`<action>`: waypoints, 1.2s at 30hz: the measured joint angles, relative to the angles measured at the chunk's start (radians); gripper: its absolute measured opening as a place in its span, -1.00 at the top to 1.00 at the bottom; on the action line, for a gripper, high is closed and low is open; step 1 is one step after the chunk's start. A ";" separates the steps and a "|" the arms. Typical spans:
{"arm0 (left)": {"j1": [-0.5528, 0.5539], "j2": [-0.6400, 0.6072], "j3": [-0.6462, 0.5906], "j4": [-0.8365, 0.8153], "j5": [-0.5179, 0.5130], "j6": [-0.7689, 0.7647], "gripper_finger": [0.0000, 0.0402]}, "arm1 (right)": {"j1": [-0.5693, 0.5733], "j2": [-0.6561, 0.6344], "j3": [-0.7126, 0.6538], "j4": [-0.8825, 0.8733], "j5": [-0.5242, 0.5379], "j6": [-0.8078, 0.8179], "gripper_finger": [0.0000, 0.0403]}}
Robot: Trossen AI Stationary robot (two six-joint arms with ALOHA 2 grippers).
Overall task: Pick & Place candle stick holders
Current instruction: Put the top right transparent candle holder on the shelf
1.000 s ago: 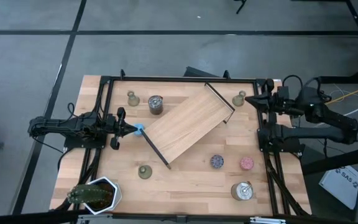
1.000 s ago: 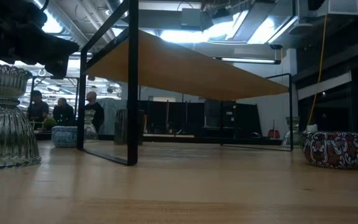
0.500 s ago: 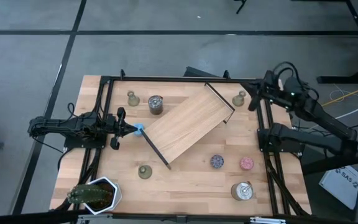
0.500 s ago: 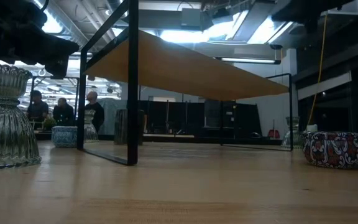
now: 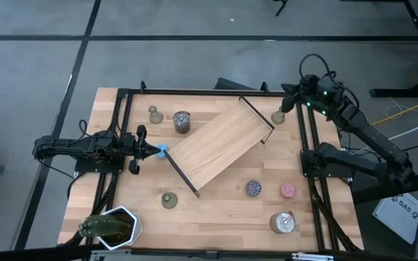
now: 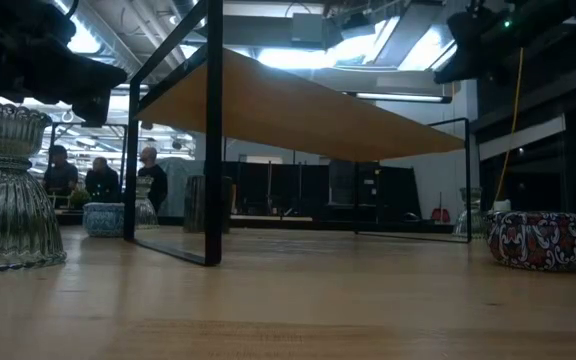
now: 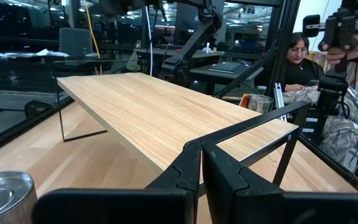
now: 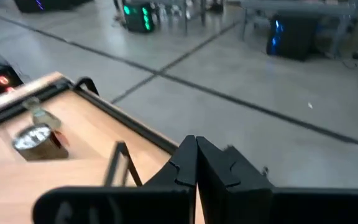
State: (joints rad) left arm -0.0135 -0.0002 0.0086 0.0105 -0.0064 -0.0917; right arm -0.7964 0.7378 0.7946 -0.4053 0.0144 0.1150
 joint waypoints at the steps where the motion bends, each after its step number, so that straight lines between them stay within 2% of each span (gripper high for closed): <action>1: 0.000 0.000 0.000 0.000 0.000 0.000 0.94 | -0.005 0.005 0.013 -0.034 0.000 0.000 0.97; 7: 0.000 0.000 0.000 0.000 0.000 0.000 0.95 | -0.011 0.044 0.139 -0.240 0.000 0.000 0.97; 15: 0.000 0.000 0.000 0.000 0.000 0.000 0.94 | -0.011 0.060 0.247 -0.413 0.001 0.022 0.97; 36: 0.000 0.000 0.000 0.000 0.000 0.000 0.94 | -0.010 0.070 0.255 -0.631 0.020 0.035 0.97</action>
State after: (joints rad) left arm -0.0135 -0.0002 0.0086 0.0105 -0.0067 -0.0916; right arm -0.8062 0.8080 1.0492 -1.0366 0.0347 0.1501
